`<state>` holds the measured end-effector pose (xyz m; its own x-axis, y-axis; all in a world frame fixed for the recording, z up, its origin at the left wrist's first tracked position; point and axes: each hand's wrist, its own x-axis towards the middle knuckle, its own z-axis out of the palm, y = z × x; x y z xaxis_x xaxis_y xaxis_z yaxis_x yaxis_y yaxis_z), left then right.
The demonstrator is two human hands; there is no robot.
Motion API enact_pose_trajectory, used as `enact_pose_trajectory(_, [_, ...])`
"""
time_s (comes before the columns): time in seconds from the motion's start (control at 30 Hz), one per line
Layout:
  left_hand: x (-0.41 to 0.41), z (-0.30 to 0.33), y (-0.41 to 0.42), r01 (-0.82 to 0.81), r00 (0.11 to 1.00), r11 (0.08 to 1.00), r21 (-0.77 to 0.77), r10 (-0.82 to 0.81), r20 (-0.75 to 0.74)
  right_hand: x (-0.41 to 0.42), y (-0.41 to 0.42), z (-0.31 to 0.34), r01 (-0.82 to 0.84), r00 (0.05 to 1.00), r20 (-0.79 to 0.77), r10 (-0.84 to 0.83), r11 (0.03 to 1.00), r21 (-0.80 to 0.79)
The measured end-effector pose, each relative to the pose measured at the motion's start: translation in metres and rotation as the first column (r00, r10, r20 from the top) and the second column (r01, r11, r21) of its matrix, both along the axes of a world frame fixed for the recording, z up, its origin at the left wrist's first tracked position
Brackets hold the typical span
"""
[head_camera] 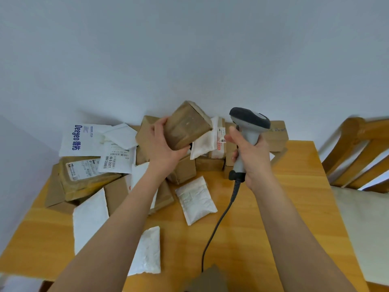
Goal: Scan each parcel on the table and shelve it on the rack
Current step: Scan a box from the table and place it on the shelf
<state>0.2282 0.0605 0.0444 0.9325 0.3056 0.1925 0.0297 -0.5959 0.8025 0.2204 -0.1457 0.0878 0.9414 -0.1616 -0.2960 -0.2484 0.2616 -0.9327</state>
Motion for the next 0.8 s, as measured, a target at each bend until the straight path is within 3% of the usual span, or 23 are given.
enact_pose_trajectory(0.13, [-0.034,-0.004,-0.014,0.124,0.973,0.963,0.238,-0.166,0.162,-0.002,0.003,0.0,-0.02,0.999,-0.048,0.024,0.997,0.076])
enact_pose_trajectory(0.23, [-0.043,-0.01,-0.016,0.169,0.961,0.938,0.302,-0.225,0.16,-0.008,0.002,-0.002,-0.047,0.995,-0.078,0.056,0.992,0.121])
enact_pose_trajectory(0.33, [-0.047,-0.017,-0.024,0.201,0.937,0.861,0.467,-0.308,0.165,-0.014,0.001,-0.003,-0.076,0.99,-0.106,0.089,0.99,0.121])
enact_pose_trajectory(0.47, [-0.046,-0.024,-0.026,0.261,0.904,0.843,0.471,-0.385,0.187,-0.017,-0.006,-0.011,-0.098,0.986,-0.129,0.109,0.991,0.09])
enact_pose_trajectory(0.57, [-0.055,-0.012,-0.037,0.391,0.884,0.888,0.243,-0.436,0.169,-0.019,-0.011,-0.02,-0.077,0.987,-0.138,0.087,0.994,0.075])
enact_pose_trajectory(0.6, [-0.058,-0.004,-0.043,0.373,0.908,0.925,0.077,-0.381,0.174,-0.02,-0.013,-0.023,-0.069,0.987,-0.137,0.079,0.995,0.079])
enact_pose_trajectory(0.67, [-0.055,0.008,-0.054,0.182,0.982,0.938,-0.294,-0.156,0.11,-0.022,-0.014,-0.027,-0.06,0.99,-0.122,0.072,0.993,0.101])
enact_pose_trajectory(0.73, [-0.046,0.016,-0.054,-0.053,0.995,0.839,-0.541,0.001,-0.096,-0.025,-0.016,-0.029,-0.077,0.992,-0.092,0.084,0.994,0.083])
enact_pose_trajectory(0.8, [-0.04,0.015,-0.046,-0.157,0.957,0.705,-0.691,-0.064,-0.283,-0.028,-0.019,-0.028,-0.115,0.992,-0.058,0.116,0.993,0.026])
